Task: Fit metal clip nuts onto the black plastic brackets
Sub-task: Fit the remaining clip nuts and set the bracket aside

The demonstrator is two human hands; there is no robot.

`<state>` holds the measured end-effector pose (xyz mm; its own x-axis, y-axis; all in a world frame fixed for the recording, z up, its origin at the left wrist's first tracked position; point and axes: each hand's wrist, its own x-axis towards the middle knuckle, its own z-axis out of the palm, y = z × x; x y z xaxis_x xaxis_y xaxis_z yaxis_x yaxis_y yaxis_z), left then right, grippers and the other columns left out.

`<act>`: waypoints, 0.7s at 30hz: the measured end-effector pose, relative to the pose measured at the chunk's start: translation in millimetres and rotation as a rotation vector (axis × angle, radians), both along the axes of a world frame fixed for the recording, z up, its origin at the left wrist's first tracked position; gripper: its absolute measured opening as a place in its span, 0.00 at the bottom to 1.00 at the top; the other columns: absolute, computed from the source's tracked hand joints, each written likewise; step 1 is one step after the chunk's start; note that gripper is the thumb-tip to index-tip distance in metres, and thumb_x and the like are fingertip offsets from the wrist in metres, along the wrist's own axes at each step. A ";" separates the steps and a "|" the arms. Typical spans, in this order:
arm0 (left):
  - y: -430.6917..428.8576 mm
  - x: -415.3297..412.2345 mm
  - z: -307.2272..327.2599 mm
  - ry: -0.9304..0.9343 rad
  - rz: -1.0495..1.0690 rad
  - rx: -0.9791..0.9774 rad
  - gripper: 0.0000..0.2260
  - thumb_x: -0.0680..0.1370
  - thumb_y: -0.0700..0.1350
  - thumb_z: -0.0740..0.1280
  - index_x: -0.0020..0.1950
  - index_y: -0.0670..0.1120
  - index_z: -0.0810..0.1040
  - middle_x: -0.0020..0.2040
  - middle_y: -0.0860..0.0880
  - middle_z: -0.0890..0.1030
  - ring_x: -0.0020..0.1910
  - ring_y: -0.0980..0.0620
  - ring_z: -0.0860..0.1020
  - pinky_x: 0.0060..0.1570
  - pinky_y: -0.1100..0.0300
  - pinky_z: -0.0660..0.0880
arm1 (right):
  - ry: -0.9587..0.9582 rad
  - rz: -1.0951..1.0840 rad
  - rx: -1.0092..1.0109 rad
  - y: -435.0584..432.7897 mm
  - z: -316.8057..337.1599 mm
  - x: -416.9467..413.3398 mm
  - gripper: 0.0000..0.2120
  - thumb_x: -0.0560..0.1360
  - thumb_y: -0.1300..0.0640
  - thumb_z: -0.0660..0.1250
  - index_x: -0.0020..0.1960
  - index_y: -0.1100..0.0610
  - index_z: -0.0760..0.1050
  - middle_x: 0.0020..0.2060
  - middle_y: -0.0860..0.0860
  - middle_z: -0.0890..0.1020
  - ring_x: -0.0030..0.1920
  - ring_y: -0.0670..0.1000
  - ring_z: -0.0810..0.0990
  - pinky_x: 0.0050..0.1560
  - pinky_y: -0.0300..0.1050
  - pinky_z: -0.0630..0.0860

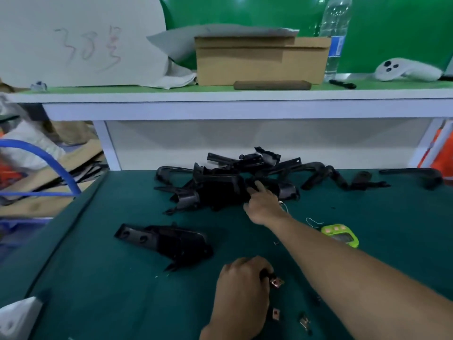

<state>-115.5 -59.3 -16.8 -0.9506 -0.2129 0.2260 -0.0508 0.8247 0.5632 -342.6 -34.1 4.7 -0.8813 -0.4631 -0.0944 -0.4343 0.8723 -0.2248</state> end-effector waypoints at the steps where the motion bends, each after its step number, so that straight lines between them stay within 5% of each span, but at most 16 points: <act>1: 1.1 0.1 -0.7 0.006 0.010 -0.003 0.10 0.80 0.47 0.63 0.58 0.59 0.77 0.54 0.59 0.80 0.52 0.59 0.76 0.57 0.65 0.67 | 0.058 -0.002 -0.026 -3.9 -3.1 1.4 0.29 0.81 0.54 0.63 0.79 0.51 0.58 0.79 0.55 0.54 0.73 0.62 0.64 0.72 0.56 0.65; 4: 3.6 0.7 -3.3 0.027 0.019 0.007 0.09 0.80 0.47 0.62 0.57 0.58 0.77 0.52 0.59 0.79 0.50 0.59 0.75 0.56 0.64 0.67 | 0.182 0.026 -0.077 -9.7 2.2 11.8 0.31 0.73 0.68 0.67 0.74 0.54 0.66 0.66 0.54 0.68 0.60 0.61 0.74 0.57 0.53 0.75; 8: 2.2 2.0 -2.5 0.022 0.026 0.019 0.09 0.80 0.47 0.62 0.57 0.58 0.76 0.52 0.59 0.78 0.50 0.58 0.74 0.53 0.64 0.65 | 0.257 0.062 -0.037 -1.5 10.4 27.6 0.31 0.70 0.65 0.72 0.71 0.54 0.65 0.61 0.56 0.72 0.53 0.61 0.78 0.40 0.50 0.71; 11: 3.2 1.3 -2.3 0.016 0.015 0.003 0.09 0.80 0.47 0.62 0.58 0.58 0.76 0.52 0.60 0.78 0.51 0.59 0.75 0.54 0.63 0.66 | 0.302 -0.018 -0.167 18.9 20.1 38.2 0.10 0.74 0.61 0.65 0.55 0.55 0.72 0.47 0.53 0.80 0.46 0.60 0.80 0.40 0.51 0.76; 14: 4.4 2.1 -2.2 0.015 0.030 -0.007 0.10 0.80 0.46 0.61 0.58 0.58 0.77 0.52 0.60 0.79 0.52 0.59 0.75 0.56 0.63 0.67 | 0.332 -0.166 -0.383 41.1 27.9 43.3 0.20 0.70 0.71 0.63 0.58 0.54 0.77 0.39 0.54 0.81 0.42 0.59 0.80 0.43 0.49 0.78; 18: 5.6 2.1 -0.8 0.018 0.039 -0.014 0.09 0.81 0.47 0.61 0.57 0.58 0.77 0.53 0.60 0.79 0.53 0.59 0.75 0.55 0.65 0.65 | 0.009 -0.457 -0.899 67.7 43.5 47.2 0.12 0.64 0.59 0.81 0.44 0.54 0.82 0.39 0.48 0.83 0.42 0.51 0.82 0.37 0.36 0.75; 21: 6.1 3.4 0.5 0.007 0.038 -0.022 0.09 0.81 0.46 0.62 0.57 0.58 0.77 0.53 0.58 0.79 0.51 0.56 0.75 0.53 0.64 0.65 | -0.380 -0.564 -1.052 85.8 47.2 47.2 0.15 0.62 0.62 0.83 0.47 0.58 0.84 0.45 0.54 0.86 0.47 0.54 0.84 0.52 0.47 0.82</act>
<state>-112.1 -53.2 -16.3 -0.9401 -0.2439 0.2381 -0.0784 0.8346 0.5452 -295.4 51.6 51.8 -0.9793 -0.0360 -0.1994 0.1854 0.2374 -0.9535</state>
